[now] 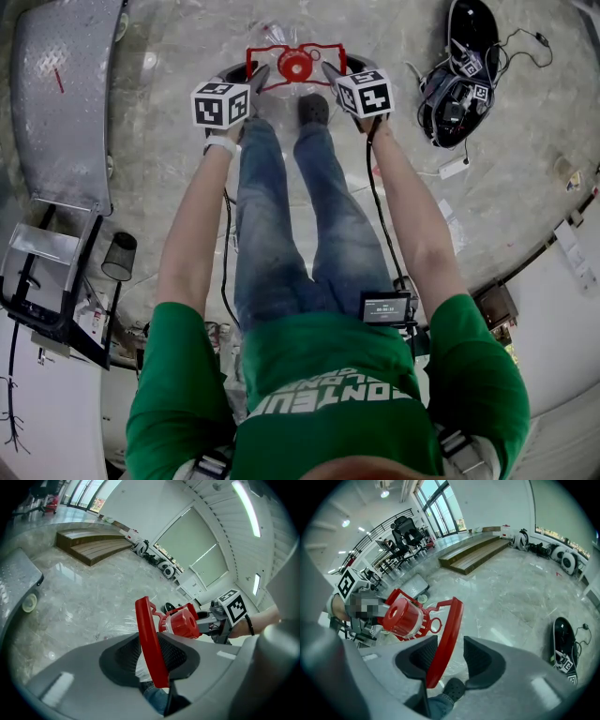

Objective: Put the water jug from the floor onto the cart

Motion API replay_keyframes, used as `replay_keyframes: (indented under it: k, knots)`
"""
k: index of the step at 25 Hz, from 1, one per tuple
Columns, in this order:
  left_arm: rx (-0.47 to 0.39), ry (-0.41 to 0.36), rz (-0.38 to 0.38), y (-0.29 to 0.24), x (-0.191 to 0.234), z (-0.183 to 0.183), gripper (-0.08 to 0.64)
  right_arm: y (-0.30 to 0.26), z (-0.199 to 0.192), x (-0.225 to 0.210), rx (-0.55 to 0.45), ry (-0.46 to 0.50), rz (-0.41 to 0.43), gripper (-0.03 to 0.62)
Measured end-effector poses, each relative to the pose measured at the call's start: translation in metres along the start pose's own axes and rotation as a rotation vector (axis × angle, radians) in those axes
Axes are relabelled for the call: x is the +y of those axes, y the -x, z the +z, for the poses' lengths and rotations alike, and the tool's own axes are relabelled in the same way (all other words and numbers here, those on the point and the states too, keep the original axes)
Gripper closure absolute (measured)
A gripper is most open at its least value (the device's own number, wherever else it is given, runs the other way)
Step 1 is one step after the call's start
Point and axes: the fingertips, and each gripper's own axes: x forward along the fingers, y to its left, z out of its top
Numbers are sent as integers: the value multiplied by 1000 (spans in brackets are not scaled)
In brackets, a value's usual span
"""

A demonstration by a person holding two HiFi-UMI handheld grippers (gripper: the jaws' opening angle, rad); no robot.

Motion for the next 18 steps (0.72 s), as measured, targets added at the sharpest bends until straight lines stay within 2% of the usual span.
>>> replay_keyframes:
  k: [4, 18]
  knots:
    - [4, 8, -11, -1, -2, 0, 480, 0, 1, 1, 1, 4, -3, 446]
    - [35, 44, -26, -4, 0, -4, 507, -8, 0, 5, 26, 12, -10, 548]
